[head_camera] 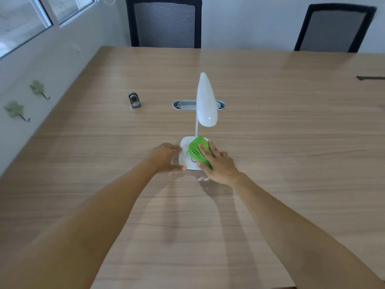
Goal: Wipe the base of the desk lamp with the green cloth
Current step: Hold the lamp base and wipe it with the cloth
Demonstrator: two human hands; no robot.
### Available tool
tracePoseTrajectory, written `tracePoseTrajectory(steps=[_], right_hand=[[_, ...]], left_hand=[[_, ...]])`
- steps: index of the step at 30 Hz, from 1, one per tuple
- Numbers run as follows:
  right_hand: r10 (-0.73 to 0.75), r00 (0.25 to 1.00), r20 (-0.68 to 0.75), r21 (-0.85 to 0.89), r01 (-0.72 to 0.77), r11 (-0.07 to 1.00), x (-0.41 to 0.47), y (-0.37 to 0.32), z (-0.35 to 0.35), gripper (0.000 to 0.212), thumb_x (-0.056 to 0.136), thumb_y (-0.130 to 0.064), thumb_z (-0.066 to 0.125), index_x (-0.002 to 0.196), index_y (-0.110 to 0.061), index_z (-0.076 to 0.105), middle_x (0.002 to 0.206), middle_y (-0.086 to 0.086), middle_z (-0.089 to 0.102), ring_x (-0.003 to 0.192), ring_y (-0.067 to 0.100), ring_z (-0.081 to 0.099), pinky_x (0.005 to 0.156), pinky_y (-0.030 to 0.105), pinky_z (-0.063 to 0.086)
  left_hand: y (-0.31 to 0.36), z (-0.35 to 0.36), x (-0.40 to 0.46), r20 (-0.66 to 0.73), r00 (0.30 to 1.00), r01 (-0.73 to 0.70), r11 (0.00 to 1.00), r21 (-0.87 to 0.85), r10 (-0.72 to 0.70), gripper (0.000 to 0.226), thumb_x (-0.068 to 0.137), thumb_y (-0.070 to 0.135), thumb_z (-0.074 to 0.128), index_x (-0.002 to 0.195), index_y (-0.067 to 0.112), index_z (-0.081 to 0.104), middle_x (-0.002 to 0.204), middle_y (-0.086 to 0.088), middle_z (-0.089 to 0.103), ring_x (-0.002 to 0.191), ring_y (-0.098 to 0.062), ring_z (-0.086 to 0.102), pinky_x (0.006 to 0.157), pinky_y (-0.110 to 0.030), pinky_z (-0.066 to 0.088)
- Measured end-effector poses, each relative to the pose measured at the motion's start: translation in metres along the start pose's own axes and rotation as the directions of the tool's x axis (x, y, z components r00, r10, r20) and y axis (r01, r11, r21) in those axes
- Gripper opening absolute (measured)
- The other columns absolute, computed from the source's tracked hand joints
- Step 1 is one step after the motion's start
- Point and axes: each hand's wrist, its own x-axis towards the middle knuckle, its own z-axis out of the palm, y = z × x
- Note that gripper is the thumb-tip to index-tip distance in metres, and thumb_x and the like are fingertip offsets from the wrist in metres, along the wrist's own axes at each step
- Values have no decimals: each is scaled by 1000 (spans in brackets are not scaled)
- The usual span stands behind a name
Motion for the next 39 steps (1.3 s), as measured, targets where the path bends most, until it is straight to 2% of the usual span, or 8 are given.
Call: tracePoseTrajectory(steps=[8,11,18,23,27,32,35,39], right_hand=[[-216,965,-149,-184,188,965,-42,5,22,54,94,-44,36,146,-39,19,161,-2,9,103,34,44,90,43,43],[-139,960,-243,-117,113,987,-35,7,11,53,94,-38,40,145,-36,26,159,-2,16,98,35,46,88,44,45],[32,994,-104,-73,-40,997,-7,-9,2,63,91,-57,36,146,-40,11,161,-6,2,114,40,39,100,47,37],[-109,991,-71,-203,93,975,-41,-4,15,75,85,-38,49,148,-35,6,160,2,3,111,38,39,95,45,40],[-7,982,-188,-164,-25,986,-29,-10,-5,67,86,-31,47,146,-31,17,158,3,10,110,38,40,94,45,39],[81,993,-84,-61,-86,994,-7,-27,-1,64,92,-31,38,149,-19,11,161,0,2,131,37,25,108,47,28],[44,992,-119,46,-39,998,-10,-30,14,61,98,-32,32,150,-15,5,162,3,-3,148,28,1,119,51,9],[-105,986,-130,-45,100,994,-27,-23,26,58,99,-34,31,150,-20,8,162,2,0,149,25,1,120,52,12]], left_hand=[[0,1,-1,-2,1000,13,1000,-24,-13,85,76,58,63,145,19,30,154,1,32,141,-21,26,117,-37,28],[1,1,-3,-4,1000,17,999,-28,-17,84,76,59,62,144,20,31,154,2,31,142,-20,25,116,-38,29],[3,-1,-3,-2,1000,13,1000,-10,-13,84,76,58,62,144,20,31,154,1,32,142,-19,25,116,-35,27],[3,-1,-4,-6,1000,16,1000,-11,-16,85,76,60,61,145,19,30,154,1,31,142,-19,24,115,-36,27],[3,-1,-4,-1,1000,20,1000,-8,-20,84,77,59,61,145,20,30,154,2,31,142,-18,23,115,-36,26],[3,-1,-3,0,1000,23,1000,-7,-23,84,77,59,61,144,21,30,154,2,31,142,-18,24,115,-36,27],[2,0,-2,-6,1000,21,1000,-7,-21,85,76,60,62,144,20,31,153,2,32,142,-18,25,115,-36,27],[2,1,-1,-31,1000,8,1000,-5,-8,85,75,60,62,143,18,34,152,0,35,141,-19,27,115,-34,27]])
